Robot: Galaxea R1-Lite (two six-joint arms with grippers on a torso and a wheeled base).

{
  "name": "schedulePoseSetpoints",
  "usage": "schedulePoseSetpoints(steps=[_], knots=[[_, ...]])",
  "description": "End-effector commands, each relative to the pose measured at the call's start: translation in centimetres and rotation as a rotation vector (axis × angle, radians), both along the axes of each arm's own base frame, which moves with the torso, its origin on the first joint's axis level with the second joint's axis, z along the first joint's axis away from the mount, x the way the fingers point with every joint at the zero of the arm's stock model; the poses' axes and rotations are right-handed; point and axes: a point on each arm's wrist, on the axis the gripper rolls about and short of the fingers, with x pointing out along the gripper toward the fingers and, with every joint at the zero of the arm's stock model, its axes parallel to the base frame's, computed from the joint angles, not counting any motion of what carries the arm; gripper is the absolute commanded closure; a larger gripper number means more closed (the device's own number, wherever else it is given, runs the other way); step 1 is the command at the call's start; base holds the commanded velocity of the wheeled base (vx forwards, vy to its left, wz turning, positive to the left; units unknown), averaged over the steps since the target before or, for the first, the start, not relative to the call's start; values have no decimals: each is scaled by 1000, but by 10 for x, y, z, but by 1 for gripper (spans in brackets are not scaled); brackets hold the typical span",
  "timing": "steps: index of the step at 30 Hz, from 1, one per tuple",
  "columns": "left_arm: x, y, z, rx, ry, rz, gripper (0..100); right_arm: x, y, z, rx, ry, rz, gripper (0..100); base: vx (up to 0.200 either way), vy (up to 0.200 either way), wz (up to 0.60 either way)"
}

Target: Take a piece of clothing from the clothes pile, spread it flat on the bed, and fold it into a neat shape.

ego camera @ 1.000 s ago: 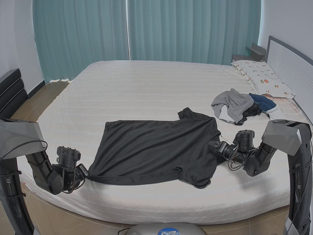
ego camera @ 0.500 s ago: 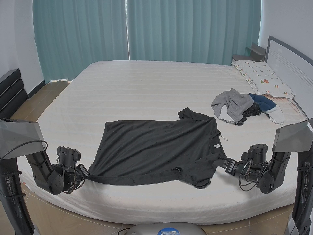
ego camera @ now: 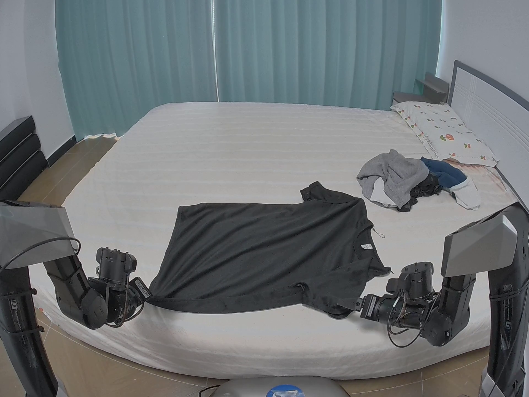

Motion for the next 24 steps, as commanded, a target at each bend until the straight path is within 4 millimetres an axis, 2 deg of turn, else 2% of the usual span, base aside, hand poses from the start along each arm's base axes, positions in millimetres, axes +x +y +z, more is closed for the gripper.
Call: schedulePoseSetpoints(steps=[1, 6, 7, 16, 24], knots=[[0, 0, 0, 0, 0, 0, 100, 7, 6, -3, -2, -6, 7, 0, 0, 0, 0], [0, 0, 0, 0, 0, 0, 100, 12, 9, -4, -28, 4, -14, 0, 0, 0, 0], [0, 0, 0, 0, 1, 0, 100, 11, 9, -4, -30, 5, -15, 100, 0, 0, 0], [-1, 0, -1, -1, 4, -1, 100, -2, 0, -2, -43, 34, -26, 100, 0, 0, 0], [-11, 0, -2, 14, 36, -19, 100, -25, -34, 17, -81, 37, -69, 100, 0, 0, 0]])
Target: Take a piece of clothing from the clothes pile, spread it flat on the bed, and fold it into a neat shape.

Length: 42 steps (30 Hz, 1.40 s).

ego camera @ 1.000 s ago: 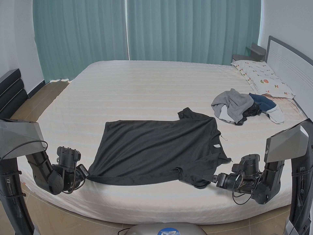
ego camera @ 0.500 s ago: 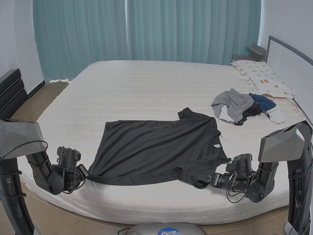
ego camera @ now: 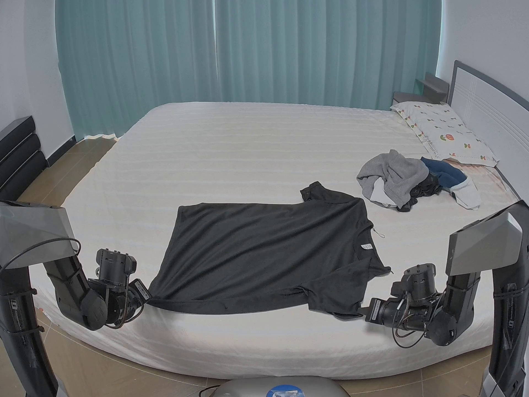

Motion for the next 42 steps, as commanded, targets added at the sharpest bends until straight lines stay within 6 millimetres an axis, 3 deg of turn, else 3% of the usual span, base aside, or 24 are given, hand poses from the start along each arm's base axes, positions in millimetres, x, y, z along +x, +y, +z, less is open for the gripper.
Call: schedulePoseSetpoints(steps=[1, 6, 12, 16, 26, 36, 37, 38, 42], knots=[[-7, 0, -1, 9, 21, -11, 100, -12, -18, 14, -12, -10, -25, 100, 0, 0, 0], [-23, 1, -5, 72, 91, -82, 100, -41, -41, 21, -45, 14, -10, 100, 0, 0, 0], [-39, 2, -3, 116, 133, -139, 100, -68, -54, 23, -55, 42, -5, 100, 0, 0, 0], [-53, 3, -4, 158, 186, -191, 100, -70, -62, 22, -81, 67, -25, 100, 0, 0, 0], [-70, -1, -11, 201, 264, -261, 100, -92, -63, 17, -209, 226, 116, 100, 0, 0, 0], [-72, -3, -20, 211, 302, -283, 100, -98, -56, 12, -219, 284, 166, 100, 0, 0, 0], [-72, -3, -20, 211, 302, -283, 0, -99, -55, 11, -222, 297, 176, 100, 0, 0, 0], [-72, -3, -20, 211, 304, -283, 0, -100, -54, 10, -223, 302, 182, 0, 0, 0, 0], [-71, -4, -20, 210, 298, -286, 0, -99, -51, 9, -223, 290, 192, 0, 0, 0, 0]])
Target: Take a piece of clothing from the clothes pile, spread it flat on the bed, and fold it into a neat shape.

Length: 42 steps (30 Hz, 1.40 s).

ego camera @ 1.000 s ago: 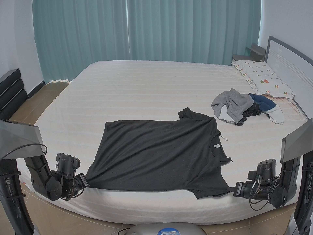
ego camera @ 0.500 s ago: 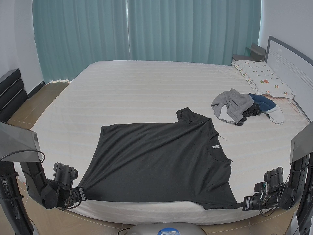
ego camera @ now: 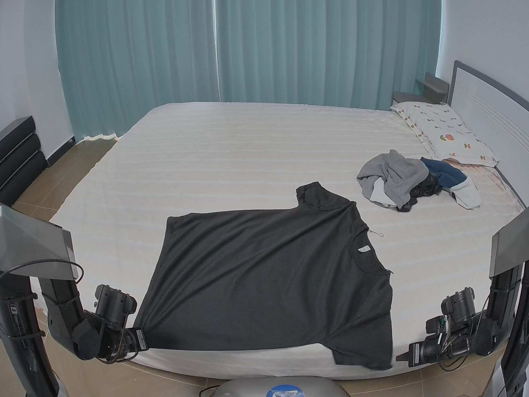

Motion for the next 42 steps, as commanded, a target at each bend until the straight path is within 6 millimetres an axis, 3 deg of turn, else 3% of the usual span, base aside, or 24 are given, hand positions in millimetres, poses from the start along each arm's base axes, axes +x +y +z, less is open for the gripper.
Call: schedulePoseSetpoints(steps=[1, 11, 16, 20, 21, 28, 32, 42], knots=[[1, -1, -2, 0, 6, -1, 0, -5, 1, -2, -3, 25, 11, 0, 0, 0, 0], [8, 0, 0, -16, -47, 17, 0, 19, 4, 4, 74, -191, -59, 0, 0, 0, 0], [19, 3, 8, -45, -160, 53, 0, 30, 11, -21, 80, -215, -47, 0, 0, 0, 0], [22, 5, 10, -59, -183, 64, 0, 37, 12, -25, 79, -226, -51, 0, 0, 0, 0], [22, 5, 10, -61, -183, 65, 0, 39, 12, -26, 78, -232, -54, 100, 0, 0, 0], [22, 5, 11, -64, -191, 64, 0, 41, 12, -33, 10, -232, -91, 100, 0, 0, 0], [21, 5, 13, -66, -196, 60, 0, 28, 5, -25, -6, -204, -112, 100, 0, 0, 0], [20, 4, 13, -71, -192, 52, 0, 21, -3, -21, -19, -153, -135, 100, 0, 0, 0]])
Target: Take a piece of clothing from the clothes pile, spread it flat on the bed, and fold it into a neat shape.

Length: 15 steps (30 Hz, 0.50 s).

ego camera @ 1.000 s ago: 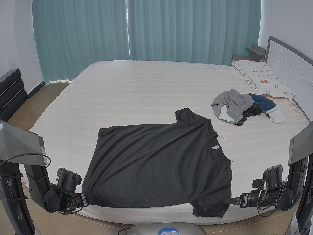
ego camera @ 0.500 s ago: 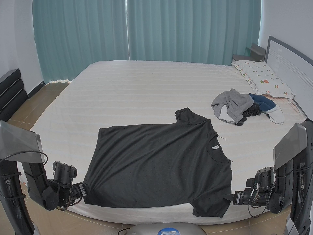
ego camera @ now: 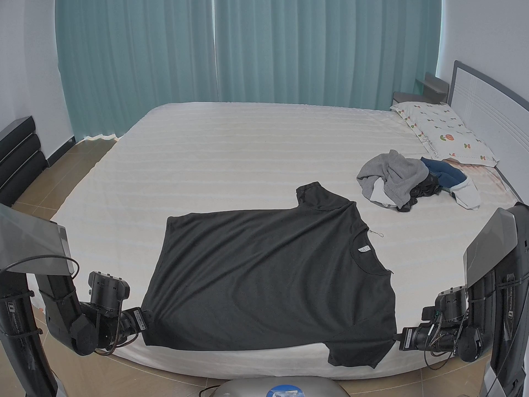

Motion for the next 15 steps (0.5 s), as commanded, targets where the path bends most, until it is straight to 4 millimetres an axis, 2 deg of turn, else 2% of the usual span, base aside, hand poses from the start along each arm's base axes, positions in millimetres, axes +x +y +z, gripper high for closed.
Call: schedulePoseSetpoints(steps=[1, 6, 10, 11, 15], knots=[[0, 0, 0, 0, -1, 0, 0, -9, -1, 4, -11, 57, 6, 100, 0, 0, 0], [-1, -2, 0, -9, 2, -13, 0, -16, 3, 15, -11, 94, 35, 100, 0, 0, 0], [-1, -4, 0, -11, 6, -28, 0, -20, 13, 15, -23, 113, 77, 100, 0, 0, 0], [-2, -6, 0, -11, 6, -34, 0, -21, 15, 15, -27, 110, 91, 0, 0, 0, 0], [-3, -7, 0, -9, 5, -44, 0, -21, 15, 12, -22, 129, 82, 0, 0, 0, 0]])
